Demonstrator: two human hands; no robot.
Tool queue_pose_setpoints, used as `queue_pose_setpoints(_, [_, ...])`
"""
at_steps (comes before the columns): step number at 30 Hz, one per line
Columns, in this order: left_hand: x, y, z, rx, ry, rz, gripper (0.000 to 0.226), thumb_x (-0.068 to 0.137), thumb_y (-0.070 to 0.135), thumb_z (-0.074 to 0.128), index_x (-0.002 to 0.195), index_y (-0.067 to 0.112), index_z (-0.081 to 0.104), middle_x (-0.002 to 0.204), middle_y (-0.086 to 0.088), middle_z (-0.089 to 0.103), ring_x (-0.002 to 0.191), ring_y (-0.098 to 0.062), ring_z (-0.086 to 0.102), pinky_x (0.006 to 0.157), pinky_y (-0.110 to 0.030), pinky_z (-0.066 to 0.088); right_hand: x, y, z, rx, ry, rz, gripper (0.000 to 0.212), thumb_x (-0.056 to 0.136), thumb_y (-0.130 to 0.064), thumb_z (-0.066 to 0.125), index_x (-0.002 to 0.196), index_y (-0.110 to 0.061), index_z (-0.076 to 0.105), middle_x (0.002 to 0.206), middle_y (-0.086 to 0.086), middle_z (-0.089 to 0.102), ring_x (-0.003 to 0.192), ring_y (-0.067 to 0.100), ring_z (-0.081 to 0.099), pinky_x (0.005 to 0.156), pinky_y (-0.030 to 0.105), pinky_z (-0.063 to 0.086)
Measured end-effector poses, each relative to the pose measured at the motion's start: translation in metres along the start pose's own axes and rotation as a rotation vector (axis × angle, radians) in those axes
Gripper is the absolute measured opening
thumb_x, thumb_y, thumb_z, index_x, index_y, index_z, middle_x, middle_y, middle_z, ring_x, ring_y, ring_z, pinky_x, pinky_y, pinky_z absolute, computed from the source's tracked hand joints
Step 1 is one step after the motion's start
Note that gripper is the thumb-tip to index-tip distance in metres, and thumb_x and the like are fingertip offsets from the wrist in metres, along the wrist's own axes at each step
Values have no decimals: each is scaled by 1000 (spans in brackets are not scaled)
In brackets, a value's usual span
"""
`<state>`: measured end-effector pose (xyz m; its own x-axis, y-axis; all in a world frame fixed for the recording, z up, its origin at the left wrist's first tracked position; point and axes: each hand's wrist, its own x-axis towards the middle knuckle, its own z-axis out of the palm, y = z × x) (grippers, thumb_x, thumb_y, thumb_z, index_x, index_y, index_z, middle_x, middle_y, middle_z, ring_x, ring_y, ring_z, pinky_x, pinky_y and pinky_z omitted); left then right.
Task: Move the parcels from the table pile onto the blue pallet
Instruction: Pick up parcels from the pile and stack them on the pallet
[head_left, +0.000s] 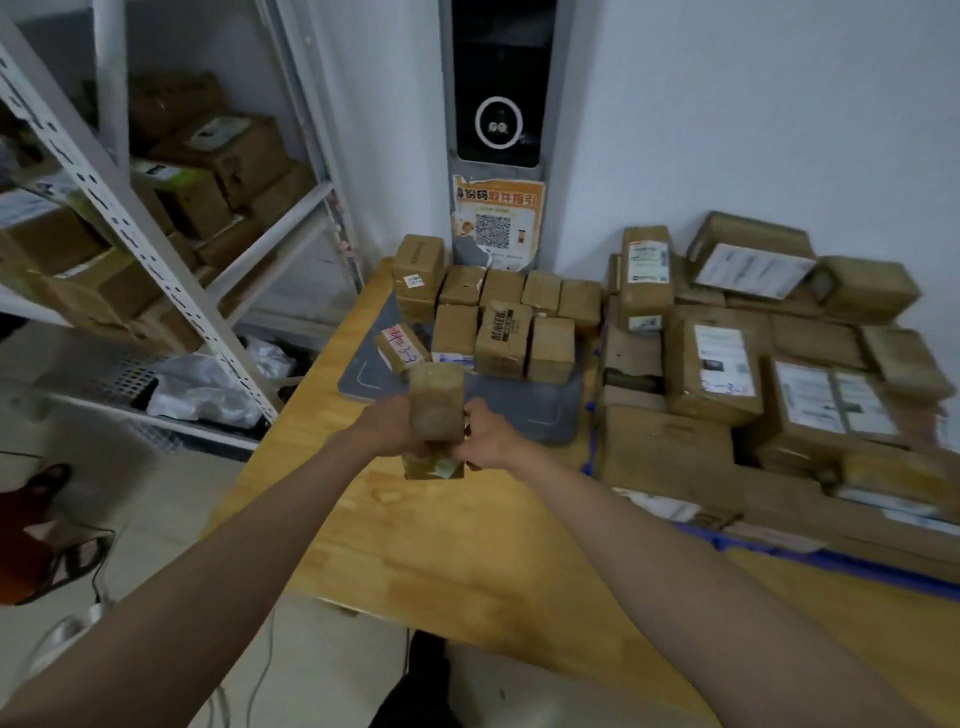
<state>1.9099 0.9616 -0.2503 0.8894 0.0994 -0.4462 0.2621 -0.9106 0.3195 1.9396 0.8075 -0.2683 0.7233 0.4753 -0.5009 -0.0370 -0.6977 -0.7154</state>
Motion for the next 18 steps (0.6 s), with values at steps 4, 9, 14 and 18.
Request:
queue_pose_setpoints(4, [-19, 52, 25, -24, 52, 83, 62, 66, 27, 86, 122, 14, 61, 118, -6, 61, 110, -26, 58, 86, -39, 51, -50, 46, -21, 13, 136, -50, 70, 85, -14, 70, 141, -10, 27, 113, 11, 53, 92, 21, 53, 65, 29, 45])
queue_pose_setpoints(9, [-37, 123, 58, -83, 46, 214, 75, 61, 35, 88, 127, 17, 57, 122, -4, 59, 114, -24, 53, 87, -33, 47, -110, 105, -50, 47, 292, -48, 71, 82, -17, 73, 139, -10, 29, 129, 11, 52, 112, 29, 56, 81, 34, 48])
queue_pose_setpoints(14, [-52, 179, 83, -230, 27, 328, 54, 62, 52, 84, 108, 32, 63, 106, 7, 63, 101, -15, 60, 76, -26, 45, -152, 147, -70, 57, 414, -10, 70, 83, -23, 73, 136, -8, 30, 126, 13, 56, 113, 28, 57, 87, 37, 49])
queue_pose_setpoints(18, [-56, 204, 93, -241, -22, 372, 56, 61, 58, 82, 109, 35, 62, 105, 9, 62, 104, -15, 59, 77, -26, 45, -172, 168, -80, 57, 465, 21, 65, 86, -24, 71, 136, -11, 31, 126, 13, 55, 111, 27, 57, 82, 31, 44])
